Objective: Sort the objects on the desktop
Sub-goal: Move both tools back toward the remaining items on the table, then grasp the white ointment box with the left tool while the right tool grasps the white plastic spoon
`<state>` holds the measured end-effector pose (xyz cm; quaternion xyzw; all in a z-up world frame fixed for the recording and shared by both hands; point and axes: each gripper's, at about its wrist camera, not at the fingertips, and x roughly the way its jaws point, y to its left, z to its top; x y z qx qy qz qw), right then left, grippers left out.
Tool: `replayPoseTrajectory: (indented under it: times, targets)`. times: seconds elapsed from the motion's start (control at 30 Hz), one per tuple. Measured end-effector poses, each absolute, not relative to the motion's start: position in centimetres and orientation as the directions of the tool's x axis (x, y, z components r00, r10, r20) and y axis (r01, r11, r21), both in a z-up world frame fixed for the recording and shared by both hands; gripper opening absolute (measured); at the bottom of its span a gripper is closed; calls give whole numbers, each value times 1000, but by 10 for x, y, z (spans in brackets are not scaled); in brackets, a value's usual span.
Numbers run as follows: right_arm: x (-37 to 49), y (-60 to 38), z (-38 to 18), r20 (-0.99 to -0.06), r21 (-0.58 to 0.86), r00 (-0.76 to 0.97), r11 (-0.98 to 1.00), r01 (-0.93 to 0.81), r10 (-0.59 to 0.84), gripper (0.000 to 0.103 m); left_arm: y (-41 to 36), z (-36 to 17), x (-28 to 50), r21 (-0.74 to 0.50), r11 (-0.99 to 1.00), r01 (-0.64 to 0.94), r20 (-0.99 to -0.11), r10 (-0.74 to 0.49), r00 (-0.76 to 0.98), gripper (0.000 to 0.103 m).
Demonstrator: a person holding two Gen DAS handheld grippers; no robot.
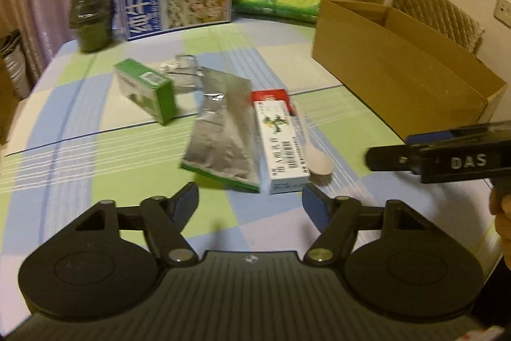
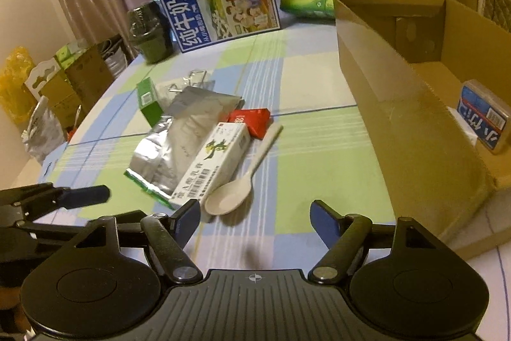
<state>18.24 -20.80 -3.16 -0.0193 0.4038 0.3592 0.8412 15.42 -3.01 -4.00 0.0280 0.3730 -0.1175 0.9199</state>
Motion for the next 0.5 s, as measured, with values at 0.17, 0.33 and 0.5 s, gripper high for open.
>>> replayPoseTrajectory:
  times: [0.17, 0.33, 0.5]
  targets:
    - [194, -203, -39, -695, 272, 416, 751, -602, 586, 72, -41, -53, 171, -53, 958, 281, -692, -238, 681, 54]
    - [199, -196, -44, -713, 273, 408, 762, -588, 570, 72, -48, -64, 184, -81, 949, 306, -701, -272, 659, 50]
    - [202, -193, -46, -712, 263, 426, 774, -576, 558, 72, -49, -73, 197, -114, 946, 302, -706, -291, 646, 45]
